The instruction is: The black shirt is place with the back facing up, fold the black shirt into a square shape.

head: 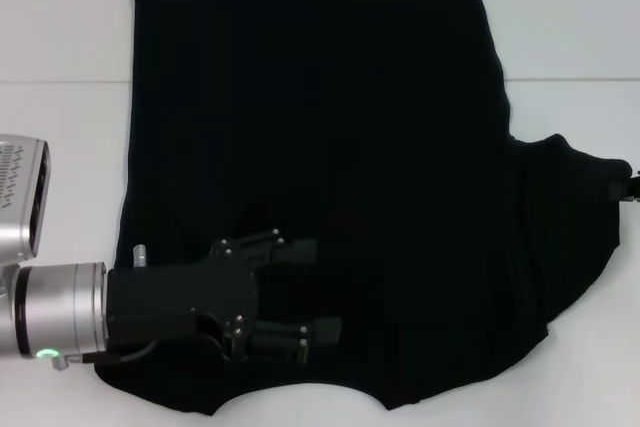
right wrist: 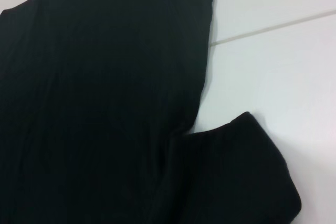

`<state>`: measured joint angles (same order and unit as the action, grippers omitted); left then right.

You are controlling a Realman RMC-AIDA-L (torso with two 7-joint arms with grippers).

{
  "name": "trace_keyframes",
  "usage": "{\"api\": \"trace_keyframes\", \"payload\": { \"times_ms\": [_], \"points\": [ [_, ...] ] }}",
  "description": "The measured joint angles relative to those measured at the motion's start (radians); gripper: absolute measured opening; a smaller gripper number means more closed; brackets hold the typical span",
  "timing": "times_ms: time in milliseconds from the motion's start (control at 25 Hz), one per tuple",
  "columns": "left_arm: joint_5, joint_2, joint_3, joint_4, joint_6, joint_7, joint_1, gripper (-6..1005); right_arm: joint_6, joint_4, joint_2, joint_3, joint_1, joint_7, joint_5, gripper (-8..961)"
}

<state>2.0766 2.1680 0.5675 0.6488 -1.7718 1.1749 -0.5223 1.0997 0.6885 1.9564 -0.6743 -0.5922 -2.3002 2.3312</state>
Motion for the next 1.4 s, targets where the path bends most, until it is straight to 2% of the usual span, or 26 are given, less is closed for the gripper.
{"api": "trace_keyframes", "payload": {
  "times_ms": [880, 1200, 1400],
  "points": [
    [0.0, -0.001, 0.0, -0.003, -0.002, 0.011, -0.003, 950, -0.058, 0.0, -0.001, 0.013, -0.024, 0.026, -0.001, 5],
    [0.0, -0.002, 0.0, -0.003, 0.0, 0.024, -0.009, 950, -0.019, -0.014, 0.022, -0.022, -0.111, 0.064, 0.0, 6],
    [-0.001, -0.003, -0.002, -0.003, 0.009, 0.032, -0.011, 950, 0.032, -0.023, 0.048, -0.157, -0.186, 0.044, 0.005, 7]
  ]
}}
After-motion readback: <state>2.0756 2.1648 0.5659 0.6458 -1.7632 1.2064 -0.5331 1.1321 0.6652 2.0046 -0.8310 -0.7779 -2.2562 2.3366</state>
